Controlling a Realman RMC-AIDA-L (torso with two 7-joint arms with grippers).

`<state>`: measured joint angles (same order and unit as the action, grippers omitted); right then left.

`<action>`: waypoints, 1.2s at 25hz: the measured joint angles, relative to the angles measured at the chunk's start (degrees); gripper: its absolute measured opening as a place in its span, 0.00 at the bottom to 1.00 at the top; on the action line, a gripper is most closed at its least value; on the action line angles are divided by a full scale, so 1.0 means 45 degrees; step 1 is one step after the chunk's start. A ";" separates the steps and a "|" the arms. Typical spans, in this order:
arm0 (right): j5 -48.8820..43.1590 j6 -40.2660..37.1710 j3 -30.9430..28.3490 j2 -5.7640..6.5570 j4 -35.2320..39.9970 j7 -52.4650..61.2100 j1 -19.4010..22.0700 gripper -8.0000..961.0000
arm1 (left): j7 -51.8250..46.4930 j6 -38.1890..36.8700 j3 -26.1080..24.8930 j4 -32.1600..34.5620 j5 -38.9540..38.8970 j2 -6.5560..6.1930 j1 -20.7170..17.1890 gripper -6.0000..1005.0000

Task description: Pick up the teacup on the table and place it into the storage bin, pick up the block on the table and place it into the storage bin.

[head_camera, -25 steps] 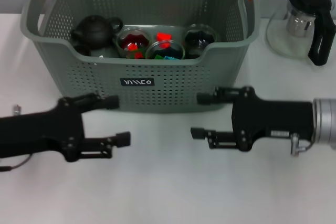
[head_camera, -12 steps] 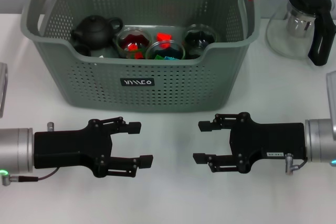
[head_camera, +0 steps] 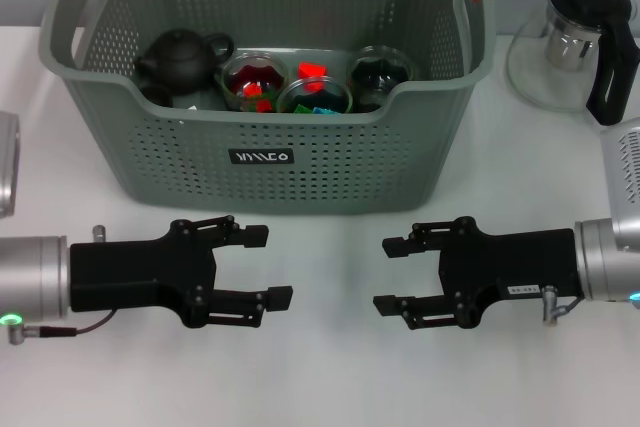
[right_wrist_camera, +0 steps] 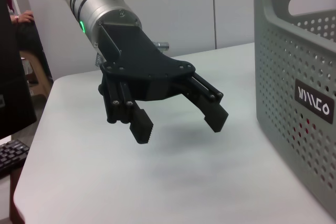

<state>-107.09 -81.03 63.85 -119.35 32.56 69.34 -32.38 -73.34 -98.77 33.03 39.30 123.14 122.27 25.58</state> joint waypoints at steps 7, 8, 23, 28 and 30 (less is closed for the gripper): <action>0.0012 0.0025 -0.0292 0.0177 0.0010 0.0339 0.0003 0.77 | -0.0395 0.0568 0.0016 -0.0385 0.0261 -0.0108 0.0393 0.88; 0.0010 0.0020 -0.0350 0.0188 0.0014 0.0359 0.0003 0.77 | -0.0469 0.0666 0.0018 -0.0396 0.0311 -0.0112 0.0425 0.88; -0.0013 -0.0016 -0.0603 0.0462 0.0004 0.1347 -0.0332 0.93 | -0.0518 0.0679 0.0025 -0.0439 0.0371 -0.0122 0.0493 0.88; -0.0069 0.0068 -0.0564 0.0439 -0.0012 0.1331 -0.0313 0.98 | -0.0518 0.0596 0.0023 -0.0469 0.0371 -0.0122 0.0538 0.88; -0.0126 0.0070 -0.0565 0.0410 0.0009 0.1341 -0.0292 0.98 | -0.0518 0.0590 0.0023 -0.0498 0.0371 -0.0122 0.0541 0.88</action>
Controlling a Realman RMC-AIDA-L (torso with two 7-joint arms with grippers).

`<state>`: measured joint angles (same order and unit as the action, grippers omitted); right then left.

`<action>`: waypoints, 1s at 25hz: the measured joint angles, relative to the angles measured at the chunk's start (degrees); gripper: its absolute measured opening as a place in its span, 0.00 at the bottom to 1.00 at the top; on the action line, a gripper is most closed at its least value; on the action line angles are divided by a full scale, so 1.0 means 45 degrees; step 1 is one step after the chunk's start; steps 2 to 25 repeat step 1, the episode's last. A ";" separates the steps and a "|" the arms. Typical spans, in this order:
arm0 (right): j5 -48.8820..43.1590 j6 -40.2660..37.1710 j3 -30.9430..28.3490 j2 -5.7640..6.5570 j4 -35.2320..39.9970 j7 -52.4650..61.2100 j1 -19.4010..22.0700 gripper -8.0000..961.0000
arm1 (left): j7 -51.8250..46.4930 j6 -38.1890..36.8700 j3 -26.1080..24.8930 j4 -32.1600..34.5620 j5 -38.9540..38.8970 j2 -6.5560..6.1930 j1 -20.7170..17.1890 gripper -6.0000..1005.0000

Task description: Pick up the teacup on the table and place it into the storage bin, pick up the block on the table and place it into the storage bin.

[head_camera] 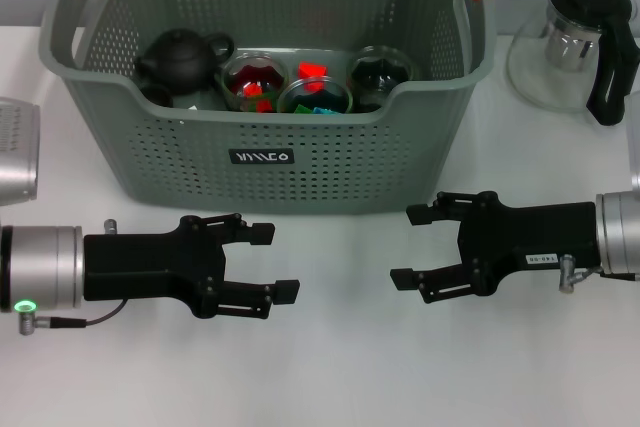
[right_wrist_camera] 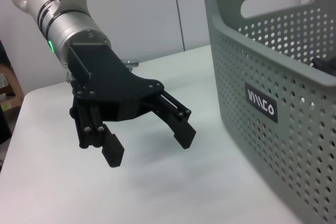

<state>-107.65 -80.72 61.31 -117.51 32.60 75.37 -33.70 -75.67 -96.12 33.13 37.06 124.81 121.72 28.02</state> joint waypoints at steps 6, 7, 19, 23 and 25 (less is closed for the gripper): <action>-0.0027 0.0000 0.0001 -0.0009 -0.0001 0.0005 0.0002 0.98 | 0.0000 0.0001 0.0000 -0.0010 0.0000 0.0000 0.0001 0.88; -0.0027 0.0000 0.0001 -0.0009 -0.0001 0.0005 0.0002 0.98 | 0.0000 0.0001 0.0000 -0.0010 0.0000 0.0000 0.0001 0.88; -0.0027 0.0000 0.0001 -0.0009 -0.0001 0.0005 0.0002 0.98 | 0.0000 0.0001 0.0000 -0.0010 0.0000 0.0000 0.0001 0.88; -0.0027 0.0000 0.0001 -0.0009 -0.0001 0.0005 0.0002 0.98 | 0.0000 0.0001 0.0000 -0.0010 0.0000 0.0000 0.0001 0.88; -0.0027 0.0000 0.0001 -0.0009 -0.0001 0.0005 0.0002 0.98 | 0.0000 0.0001 0.0000 -0.0010 0.0000 0.0000 0.0001 0.88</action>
